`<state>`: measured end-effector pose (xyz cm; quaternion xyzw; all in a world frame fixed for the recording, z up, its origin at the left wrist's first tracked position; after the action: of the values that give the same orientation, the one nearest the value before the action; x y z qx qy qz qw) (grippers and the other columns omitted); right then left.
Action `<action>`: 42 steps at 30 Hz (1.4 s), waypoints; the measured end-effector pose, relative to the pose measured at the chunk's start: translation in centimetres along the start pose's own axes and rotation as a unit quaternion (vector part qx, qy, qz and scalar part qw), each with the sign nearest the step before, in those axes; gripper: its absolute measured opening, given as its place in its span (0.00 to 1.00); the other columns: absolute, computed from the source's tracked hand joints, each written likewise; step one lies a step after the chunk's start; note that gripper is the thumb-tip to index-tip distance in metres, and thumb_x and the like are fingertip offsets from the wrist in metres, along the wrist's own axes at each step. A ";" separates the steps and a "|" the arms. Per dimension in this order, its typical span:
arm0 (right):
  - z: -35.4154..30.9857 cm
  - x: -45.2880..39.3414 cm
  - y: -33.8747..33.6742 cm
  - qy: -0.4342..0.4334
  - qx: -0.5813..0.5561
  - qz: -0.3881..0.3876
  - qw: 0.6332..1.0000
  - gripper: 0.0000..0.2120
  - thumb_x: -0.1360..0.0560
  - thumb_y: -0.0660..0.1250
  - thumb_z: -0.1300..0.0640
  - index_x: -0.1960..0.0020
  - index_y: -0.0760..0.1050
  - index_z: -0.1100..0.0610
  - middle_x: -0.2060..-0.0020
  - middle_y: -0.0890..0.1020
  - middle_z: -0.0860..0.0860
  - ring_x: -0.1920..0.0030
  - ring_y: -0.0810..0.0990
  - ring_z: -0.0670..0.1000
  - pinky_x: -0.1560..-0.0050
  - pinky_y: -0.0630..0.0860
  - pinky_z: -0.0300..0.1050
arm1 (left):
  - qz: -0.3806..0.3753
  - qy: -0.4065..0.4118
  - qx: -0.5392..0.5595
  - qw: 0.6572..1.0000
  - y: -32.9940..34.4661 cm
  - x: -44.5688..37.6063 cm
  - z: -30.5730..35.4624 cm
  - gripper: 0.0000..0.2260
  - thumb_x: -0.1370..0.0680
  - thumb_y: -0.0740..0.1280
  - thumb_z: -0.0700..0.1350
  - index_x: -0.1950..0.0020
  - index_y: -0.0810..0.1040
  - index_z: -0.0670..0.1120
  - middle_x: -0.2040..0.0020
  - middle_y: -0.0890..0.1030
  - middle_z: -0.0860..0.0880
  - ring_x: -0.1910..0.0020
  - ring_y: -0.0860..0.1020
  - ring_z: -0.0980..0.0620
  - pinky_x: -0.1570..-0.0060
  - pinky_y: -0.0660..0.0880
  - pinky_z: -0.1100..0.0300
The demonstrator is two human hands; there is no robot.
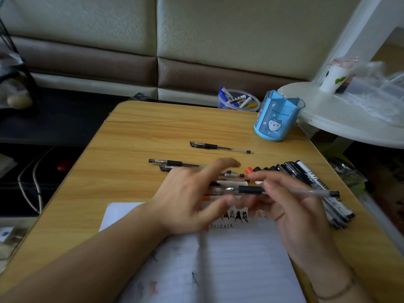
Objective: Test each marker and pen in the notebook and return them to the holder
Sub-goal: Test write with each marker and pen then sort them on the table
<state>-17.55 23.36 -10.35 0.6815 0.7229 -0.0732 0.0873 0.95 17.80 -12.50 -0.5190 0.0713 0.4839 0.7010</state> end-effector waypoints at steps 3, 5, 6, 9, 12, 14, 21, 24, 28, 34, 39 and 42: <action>0.6 0.3 -0.3 0.007 0.105 0.031 0.994 0.10 0.27 0.72 0.49 0.59 0.82 0.56 0.67 0.83 0.59 0.68 0.82 0.57 0.72 0.76 0.43 | 0.053 -0.033 0.075 0.995 -0.3 0.1 -0.7 0.19 0.22 0.53 0.47 0.32 0.67 0.44 0.65 0.72 0.53 0.71 0.71 0.50 0.69 0.68 0.52; 1.3 0.4 -0.2 0.008 0.181 0.049 0.982 0.12 0.31 0.73 0.49 0.64 0.78 0.57 0.75 0.79 0.58 0.76 0.76 0.53 0.76 0.73 0.44 | 0.084 -0.059 0.108 0.989 -0.3 0.2 -1.1 0.17 0.20 0.52 0.45 0.33 0.67 0.45 0.63 0.72 0.50 0.70 0.70 0.46 0.68 0.68 0.50; 1.6 0.5 0.0 0.010 0.191 0.052 0.980 0.11 0.31 0.74 0.51 0.65 0.77 0.57 0.77 0.78 0.58 0.78 0.74 0.53 0.76 0.72 0.45 | 0.092 -0.066 0.111 0.987 -0.2 0.2 -1.3 0.15 0.19 0.52 0.45 0.33 0.66 0.46 0.63 0.72 0.49 0.70 0.70 0.45 0.68 0.68 0.48; 2.4 0.6 0.0 0.009 0.187 0.063 0.980 0.11 0.28 0.72 0.61 0.67 0.74 0.58 0.79 0.75 0.58 0.79 0.72 0.55 0.73 0.73 0.43 | 0.092 -0.074 0.103 0.988 0.4 0.2 -1.5 0.14 0.18 0.56 0.45 0.32 0.65 0.50 0.59 0.75 0.57 0.67 0.74 0.51 0.67 0.72 0.51; 3.0 0.5 -0.5 0.005 0.194 0.096 0.976 0.20 0.28 0.74 0.61 0.72 0.66 0.58 0.81 0.68 0.58 0.79 0.64 0.55 0.76 0.65 0.45 | 0.104 -0.080 0.093 0.987 0.6 0.1 -1.6 0.17 0.20 0.65 0.43 0.33 0.66 0.52 0.53 0.79 0.58 0.61 0.78 0.57 0.62 0.73 0.60; 3.3 0.4 -0.6 0.003 0.213 0.092 0.973 0.21 0.28 0.73 0.62 0.72 0.64 0.57 0.80 0.67 0.58 0.78 0.64 0.52 0.76 0.65 0.45 | 0.116 -0.085 0.091 0.985 0.6 0.1 -1.7 0.17 0.22 0.68 0.43 0.35 0.69 0.52 0.54 0.80 0.59 0.59 0.80 0.59 0.61 0.74 0.62; 3.5 0.3 -0.6 -0.008 0.232 0.088 0.969 0.18 0.31 0.72 0.58 0.72 0.65 0.58 0.79 0.68 0.56 0.77 0.65 0.51 0.75 0.66 0.43 | 0.136 -0.047 0.032 0.989 0.7 0.0 -1.8 0.11 0.22 0.68 0.49 0.45 0.80 0.45 0.58 0.81 0.58 0.62 0.79 0.62 0.63 0.76 0.62; 3.3 0.3 -0.3 -0.034 0.281 0.087 0.955 0.20 0.30 0.73 0.64 0.73 0.65 0.60 0.80 0.66 0.54 0.78 0.63 0.45 0.76 0.64 0.40 | 0.135 -0.051 0.034 0.989 0.8 0.0 -1.9 0.12 0.22 0.66 0.51 0.46 0.81 0.44 0.57 0.79 0.59 0.62 0.77 0.63 0.63 0.75 0.63; 3.2 0.2 -0.3 -0.034 0.286 0.090 0.954 0.20 0.31 0.72 0.68 0.73 0.63 0.62 0.80 0.64 0.49 0.78 0.61 0.44 0.76 0.63 0.38 | 0.124 -0.045 0.039 0.991 0.7 0.0 -1.9 0.12 0.20 0.64 0.52 0.46 0.80 0.44 0.57 0.81 0.57 0.61 0.80 0.56 0.63 0.76 0.57; 3.1 0.2 -0.3 -0.033 0.277 0.085 0.957 0.19 0.30 0.70 0.69 0.72 0.63 0.65 0.79 0.65 0.60 0.79 0.65 0.43 0.70 0.65 0.26 | 0.116 -0.043 0.037 0.992 0.8 0.1 -2.0 0.12 0.20 0.63 0.53 0.46 0.79 0.46 0.58 0.82 0.52 0.61 0.80 0.52 0.64 0.76 0.52; 3.3 0.2 -0.5 -0.005 0.265 0.080 0.961 0.19 0.30 0.71 0.67 0.73 0.64 0.62 0.79 0.67 0.59 0.78 0.63 0.48 0.76 0.63 0.38 | 0.109 -0.042 0.032 0.993 0.9 0.1 -2.0 0.12 0.20 0.63 0.53 0.46 0.79 0.47 0.59 0.81 0.52 0.62 0.79 0.53 0.64 0.76 0.52; 3.2 0.2 -0.4 0.000 0.245 0.086 0.966 0.19 0.29 0.71 0.66 0.72 0.63 0.62 0.80 0.65 0.57 0.79 0.63 0.47 0.77 0.64 0.35 | 0.108 -0.037 0.024 0.993 0.9 0.1 -2.0 0.11 0.20 0.64 0.51 0.47 0.80 0.46 0.59 0.80 0.55 0.62 0.77 0.57 0.65 0.76 0.55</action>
<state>-17.86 22.78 -13.56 0.7419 0.6214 -0.2398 -0.0765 1.11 16.25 -14.07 -0.4730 0.1121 0.5741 0.6588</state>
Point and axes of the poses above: each hand's wrist, its own x-axis away from the middle knuckle, its own y-axis out of the palm, z = x × y, the point moved 1 cm from there along -x, towards the middle knuckle
